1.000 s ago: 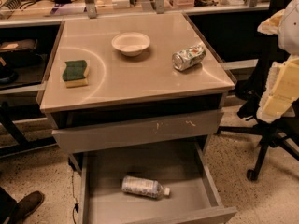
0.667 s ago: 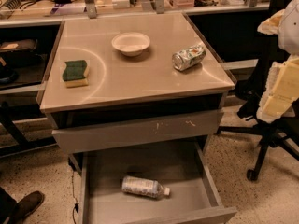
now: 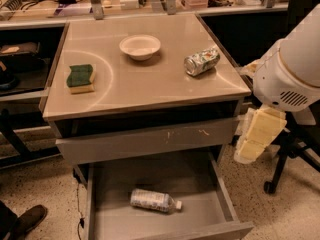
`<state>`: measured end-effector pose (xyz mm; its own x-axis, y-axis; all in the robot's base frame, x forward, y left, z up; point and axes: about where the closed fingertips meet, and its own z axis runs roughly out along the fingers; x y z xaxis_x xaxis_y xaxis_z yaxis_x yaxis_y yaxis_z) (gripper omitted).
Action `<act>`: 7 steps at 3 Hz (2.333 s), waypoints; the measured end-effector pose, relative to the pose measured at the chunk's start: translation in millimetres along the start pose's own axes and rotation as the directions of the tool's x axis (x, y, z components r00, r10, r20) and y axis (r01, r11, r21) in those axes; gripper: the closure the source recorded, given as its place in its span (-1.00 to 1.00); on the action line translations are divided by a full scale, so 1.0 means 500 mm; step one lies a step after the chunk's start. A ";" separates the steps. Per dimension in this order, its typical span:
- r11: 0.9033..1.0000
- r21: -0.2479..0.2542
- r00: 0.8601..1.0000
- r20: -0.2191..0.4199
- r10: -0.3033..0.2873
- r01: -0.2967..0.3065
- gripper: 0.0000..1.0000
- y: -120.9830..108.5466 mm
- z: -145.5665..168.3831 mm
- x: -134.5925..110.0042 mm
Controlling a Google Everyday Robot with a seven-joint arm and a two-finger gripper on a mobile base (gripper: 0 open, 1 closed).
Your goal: Pick blue plastic bottle from middle drawer and place on counter
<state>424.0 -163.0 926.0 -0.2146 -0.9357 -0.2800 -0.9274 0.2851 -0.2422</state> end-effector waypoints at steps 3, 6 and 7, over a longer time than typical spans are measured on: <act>0.986 -0.166 0.999 0.042 0.019 -0.011 -1.00 0.171 0.162 -0.021; 0.973 -0.231 0.996 0.085 0.041 -0.020 -1.00 0.266 0.348 -0.028; 0.973 -0.229 0.993 0.109 0.052 -0.026 -1.00 0.279 0.448 -0.042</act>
Offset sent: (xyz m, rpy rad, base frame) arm -0.0859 0.0665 -0.1204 0.0898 0.2574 0.0559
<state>367.6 -56.8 690.0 -0.2280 -0.8913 -0.3920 -0.9670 0.2541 -0.0154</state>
